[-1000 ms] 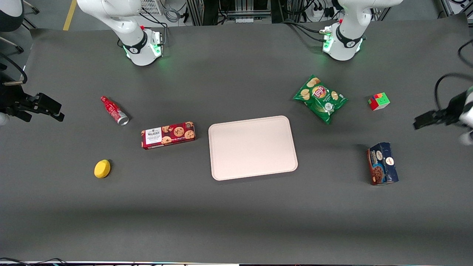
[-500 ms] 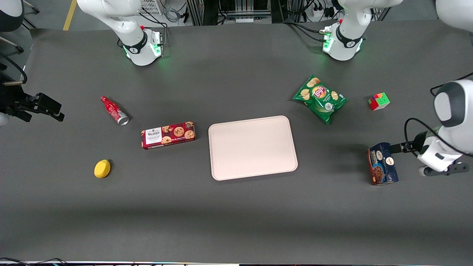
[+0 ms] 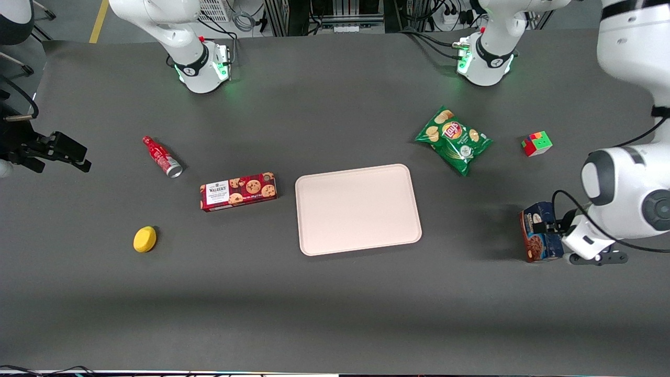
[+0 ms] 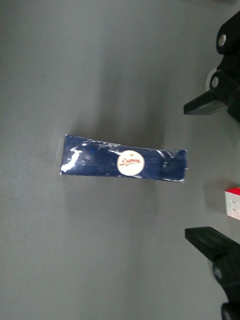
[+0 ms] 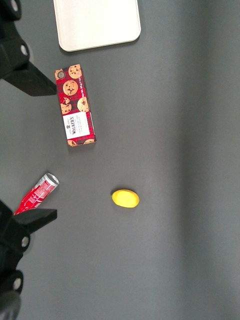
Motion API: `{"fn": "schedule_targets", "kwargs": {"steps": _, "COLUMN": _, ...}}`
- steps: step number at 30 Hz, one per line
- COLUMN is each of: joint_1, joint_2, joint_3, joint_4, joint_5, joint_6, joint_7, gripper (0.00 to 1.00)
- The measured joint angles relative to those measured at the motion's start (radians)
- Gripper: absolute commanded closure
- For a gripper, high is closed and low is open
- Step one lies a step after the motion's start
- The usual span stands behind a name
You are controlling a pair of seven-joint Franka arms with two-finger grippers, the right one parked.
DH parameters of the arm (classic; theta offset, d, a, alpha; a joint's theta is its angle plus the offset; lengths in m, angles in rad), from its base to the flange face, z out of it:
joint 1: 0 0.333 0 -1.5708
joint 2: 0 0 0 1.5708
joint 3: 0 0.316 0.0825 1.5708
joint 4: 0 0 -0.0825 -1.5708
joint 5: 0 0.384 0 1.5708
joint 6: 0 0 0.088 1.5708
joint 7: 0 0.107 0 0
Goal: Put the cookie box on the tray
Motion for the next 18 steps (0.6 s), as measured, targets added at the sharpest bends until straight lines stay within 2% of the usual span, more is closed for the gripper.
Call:
{"fn": "schedule_targets", "kwargs": {"steps": 1, "joint_1": 0.0, "joint_2": 0.008, "joint_3": 0.0, "joint_4": 0.0, "joint_5": 0.0, "joint_6": 0.008, "joint_7": 0.001, "gripper": 0.08}}
{"fn": "schedule_targets", "kwargs": {"steps": 2, "joint_1": 0.0, "joint_2": 0.014, "joint_3": 0.0, "joint_4": 0.0, "joint_5": 0.0, "joint_6": 0.015, "joint_7": 0.002, "gripper": 0.23}}
{"fn": "schedule_targets", "kwargs": {"steps": 3, "joint_1": 0.0, "joint_2": 0.019, "joint_3": 0.0, "joint_4": 0.0, "joint_5": 0.0, "joint_6": 0.019, "joint_7": 0.003, "gripper": 0.42}}
{"fn": "schedule_targets", "kwargs": {"steps": 5, "joint_1": 0.0, "joint_2": 0.027, "joint_3": 0.0, "joint_4": -0.001, "joint_5": 0.0, "joint_6": 0.023, "joint_7": 0.004, "gripper": 0.89}}
{"fn": "schedule_targets", "kwargs": {"steps": 6, "joint_1": 0.0, "joint_2": 0.028, "joint_3": 0.0, "joint_4": -0.002, "joint_5": 0.0, "joint_6": 0.023, "joint_7": 0.004, "gripper": 1.0}}
{"fn": "schedule_targets", "kwargs": {"steps": 18, "joint_1": 0.0, "joint_2": 0.023, "joint_3": 0.0, "joint_4": -0.004, "joint_5": 0.0, "joint_6": 0.004, "joint_7": 0.005, "gripper": 1.0}}
